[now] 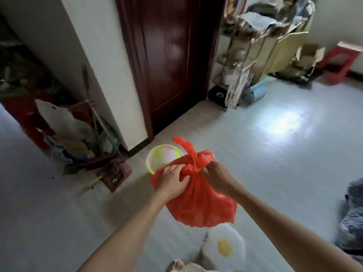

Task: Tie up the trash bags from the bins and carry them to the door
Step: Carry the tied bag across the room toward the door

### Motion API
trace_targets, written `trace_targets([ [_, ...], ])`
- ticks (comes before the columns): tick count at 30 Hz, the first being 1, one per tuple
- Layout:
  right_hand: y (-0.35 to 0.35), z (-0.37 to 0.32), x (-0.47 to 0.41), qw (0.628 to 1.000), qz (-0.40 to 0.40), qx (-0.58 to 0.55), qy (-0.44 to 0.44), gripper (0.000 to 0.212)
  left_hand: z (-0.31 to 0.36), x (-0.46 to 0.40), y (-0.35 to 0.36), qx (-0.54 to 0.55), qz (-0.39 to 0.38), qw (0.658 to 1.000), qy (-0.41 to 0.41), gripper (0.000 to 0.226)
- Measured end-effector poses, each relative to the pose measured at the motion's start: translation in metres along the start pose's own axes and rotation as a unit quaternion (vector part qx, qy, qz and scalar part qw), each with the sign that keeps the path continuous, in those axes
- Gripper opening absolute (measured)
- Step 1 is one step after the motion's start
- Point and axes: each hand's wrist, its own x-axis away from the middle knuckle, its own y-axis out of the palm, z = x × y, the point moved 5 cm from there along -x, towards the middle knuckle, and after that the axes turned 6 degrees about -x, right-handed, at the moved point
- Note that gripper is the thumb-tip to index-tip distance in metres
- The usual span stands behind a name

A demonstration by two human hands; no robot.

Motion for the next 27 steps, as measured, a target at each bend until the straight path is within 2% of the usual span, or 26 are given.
trace_targets([
  [2, -0.051, 0.018, -0.032, 0.998, 0.053, -0.02, 0.042, 0.048, 0.041, -0.058, -0.011, 0.01, -0.008, 0.999, 0.037, 0.045],
  [8, -0.172, 0.102, -0.128, 0.974, 0.172, -0.016, 0.145, 0.039, 0.154, -0.219, -0.017, 0.0, -0.052, 0.987, 0.152, 0.042],
  [12, -0.246, 0.153, -0.183, 0.952, 0.23, -0.012, 0.203, 0.047, 0.215, -0.323, -0.012, -0.002, -0.076, 0.978, 0.193, 0.043],
  [14, -0.311, 0.2, -0.229, 0.925, 0.279, -0.036, 0.257, 0.049, 0.277, -0.412, -0.005, -0.011, -0.106, 0.965, 0.241, 0.043],
  [18, -0.384, 0.244, -0.259, 0.899, 0.298, -0.056, 0.317, 0.039, 0.348, -0.486, -0.011, -0.017, -0.122, 0.951, 0.284, 0.041],
  [19, -0.426, 0.267, -0.273, 0.885, 0.32, -0.069, 0.332, 0.039, 0.396, -0.525, -0.001, -0.028, -0.129, 0.942, 0.31, 0.04],
  [22, -0.492, 0.296, -0.291, 0.865, 0.364, -0.069, 0.339, 0.035, 0.473, -0.567, 0.017, -0.049, -0.15, 0.92, 0.359, 0.039],
  [25, -0.581, 0.348, -0.305, 0.831, 0.414, -0.079, 0.362, 0.035, 0.578, -0.615, 0.061, -0.05, -0.168, 0.894, 0.412, 0.037],
  [27, -0.635, 0.38, -0.315, 0.822, 0.427, -0.06, 0.371, 0.043, 0.638, -0.638, 0.087, -0.059, -0.178, 0.875, 0.447, 0.038],
])
